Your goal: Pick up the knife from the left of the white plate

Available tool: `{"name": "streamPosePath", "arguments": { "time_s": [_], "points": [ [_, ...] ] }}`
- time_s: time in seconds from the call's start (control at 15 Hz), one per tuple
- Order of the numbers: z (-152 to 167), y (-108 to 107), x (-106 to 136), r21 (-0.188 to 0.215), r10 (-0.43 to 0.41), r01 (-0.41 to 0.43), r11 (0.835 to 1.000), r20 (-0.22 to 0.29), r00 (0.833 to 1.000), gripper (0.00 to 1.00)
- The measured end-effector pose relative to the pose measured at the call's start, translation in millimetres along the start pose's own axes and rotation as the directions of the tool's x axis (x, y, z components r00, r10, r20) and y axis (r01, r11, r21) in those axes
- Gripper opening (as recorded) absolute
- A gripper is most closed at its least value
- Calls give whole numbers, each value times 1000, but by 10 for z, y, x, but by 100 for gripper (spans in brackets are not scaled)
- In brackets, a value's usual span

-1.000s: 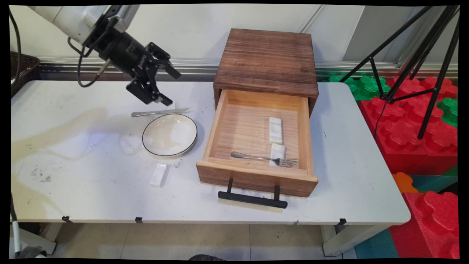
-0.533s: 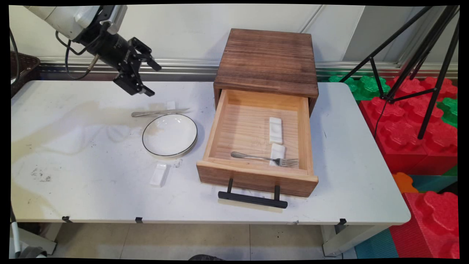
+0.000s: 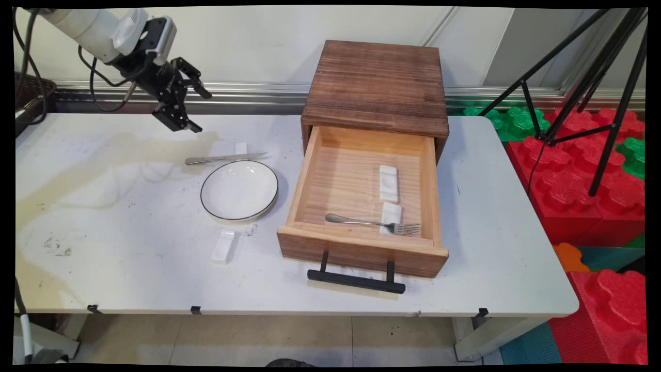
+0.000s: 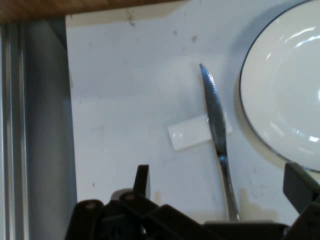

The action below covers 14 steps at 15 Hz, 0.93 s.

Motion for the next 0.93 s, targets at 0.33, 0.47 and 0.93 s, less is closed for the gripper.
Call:
{"name": "streamPosePath", "arguments": {
  "time_s": [0.33, 0.47, 0.93],
  "points": [
    [233, -60, -293, -12, -42, 43, 999, 33, 999, 100],
    [347, -51, -406, -25, -70, 71, 997, 39, 997, 100],
    [725, 32, -651, -60, -146, 149, 987, 48, 988, 100]
  ]
}}
